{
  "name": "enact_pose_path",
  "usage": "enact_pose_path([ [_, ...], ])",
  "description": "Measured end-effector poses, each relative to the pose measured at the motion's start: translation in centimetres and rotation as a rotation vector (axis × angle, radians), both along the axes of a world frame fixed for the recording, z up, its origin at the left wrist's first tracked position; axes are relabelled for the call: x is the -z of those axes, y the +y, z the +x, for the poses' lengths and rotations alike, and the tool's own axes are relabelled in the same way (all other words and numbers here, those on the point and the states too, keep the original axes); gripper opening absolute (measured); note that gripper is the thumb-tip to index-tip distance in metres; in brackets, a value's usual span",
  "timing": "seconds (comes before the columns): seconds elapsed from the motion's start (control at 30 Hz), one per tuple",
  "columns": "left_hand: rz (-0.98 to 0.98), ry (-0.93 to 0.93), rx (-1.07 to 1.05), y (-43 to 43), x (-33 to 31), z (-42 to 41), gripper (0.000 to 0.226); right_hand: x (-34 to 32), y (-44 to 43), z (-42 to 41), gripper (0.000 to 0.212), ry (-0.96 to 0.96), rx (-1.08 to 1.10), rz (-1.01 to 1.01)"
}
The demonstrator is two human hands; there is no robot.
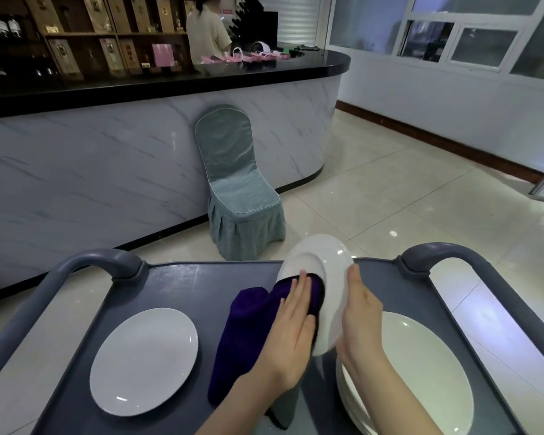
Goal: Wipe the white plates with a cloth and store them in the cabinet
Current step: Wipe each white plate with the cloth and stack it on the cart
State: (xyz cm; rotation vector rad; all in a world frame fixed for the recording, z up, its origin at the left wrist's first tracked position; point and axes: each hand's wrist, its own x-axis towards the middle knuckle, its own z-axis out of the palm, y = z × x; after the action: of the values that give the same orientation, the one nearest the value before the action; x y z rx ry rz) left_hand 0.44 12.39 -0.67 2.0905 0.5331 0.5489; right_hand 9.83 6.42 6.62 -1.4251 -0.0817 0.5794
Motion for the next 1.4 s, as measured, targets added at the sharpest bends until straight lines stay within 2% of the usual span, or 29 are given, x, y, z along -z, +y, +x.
enact_pose_path([
  [0.17, -0.022, -0.050, 0.013, 1.2, -1.6, 0.7, 0.062, 0.9, -0.5, -0.9, 0.048, 0.061, -0.081, 0.074],
  [0.3, -0.081, 0.067, -0.087, 1.9, 0.2, -0.1, 0.059, -0.7, 0.1, 0.7, 0.057, -0.020, 0.025, 0.070],
  [0.4, -0.038, 0.080, -0.010, 0.9, 0.2, 0.0, 0.063, -1.2, 0.5, 1.5, 0.065, -0.020, 0.046, 0.067],
  [0.5, -0.044, -0.018, 0.053, 0.4, -1.2, 1.3, 0.064, -0.4, 0.5, 1.0, 0.048, -0.020, 0.016, 0.041],
  [0.6, -0.124, -0.055, -0.001, 1.2, -1.5, 1.8, 0.058, 0.9, 0.1, 0.0, 0.048, -0.059, -0.043, 0.005],
  [0.73, -0.150, 0.161, -0.067, 3.1, 0.4, 0.2, 0.060, 1.0, -0.2, 0.0, 0.059, -0.286, -0.073, -0.065],
  [0.83, -0.106, 0.245, -0.041, 4.2, 1.0, -1.4, 0.060, 1.0, -0.2, 0.5, 0.055, -0.521, -0.146, -0.108],
  [0.9, -0.225, 0.159, -0.176, 5.0, 0.3, -2.3, 0.046, 1.5, -0.2, 0.5, 0.050, -0.643, -0.211, -0.120],
  [1.0, -0.776, -0.148, -0.364, 6.0, -2.3, -3.3, 0.030, 1.8, -0.1, -0.6, 0.044, -0.845, -0.361, -0.122],
  [1.03, -0.902, -0.229, -0.393, 6.5, -3.1, -3.8, 0.027, 1.9, -0.1, -1.2, 0.036, -0.943, -0.420, -0.123],
  [1.1, -1.022, -0.299, -0.445, 7.0, -4.4, -5.0, 0.024, 2.1, 0.2, -2.7, 0.025, -1.216, -0.492, -0.137],
  [1.17, -1.026, -0.300, -0.483, 7.1, -5.0, -6.2, 0.028, 2.7, 0.7, -3.8, 0.039, -1.547, -0.541, -0.174],
  [1.2, -1.001, -0.307, -0.494, 7.1, -4.9, -6.9, 0.029, 3.0, 0.9, -4.1, 0.040, -1.662, -0.574, -0.193],
  [1.27, -0.968, -0.342, -0.546, 7.1, -4.6, -8.3, 0.032, 2.9, 1.6, -4.5, 0.033, -1.690, -0.764, -0.225],
  [1.33, -0.944, -0.384, -0.606, 7.2, -3.9, -9.7, 0.034, 2.9, 2.5, -4.6, 0.045, -1.570, -1.040, -0.318],
  [1.4, -0.928, -0.401, -0.663, 7.5, -3.2, -11.2, 0.037, 3.2, 3.3, -4.4, 0.058, -1.414, -1.153, -0.461],
])
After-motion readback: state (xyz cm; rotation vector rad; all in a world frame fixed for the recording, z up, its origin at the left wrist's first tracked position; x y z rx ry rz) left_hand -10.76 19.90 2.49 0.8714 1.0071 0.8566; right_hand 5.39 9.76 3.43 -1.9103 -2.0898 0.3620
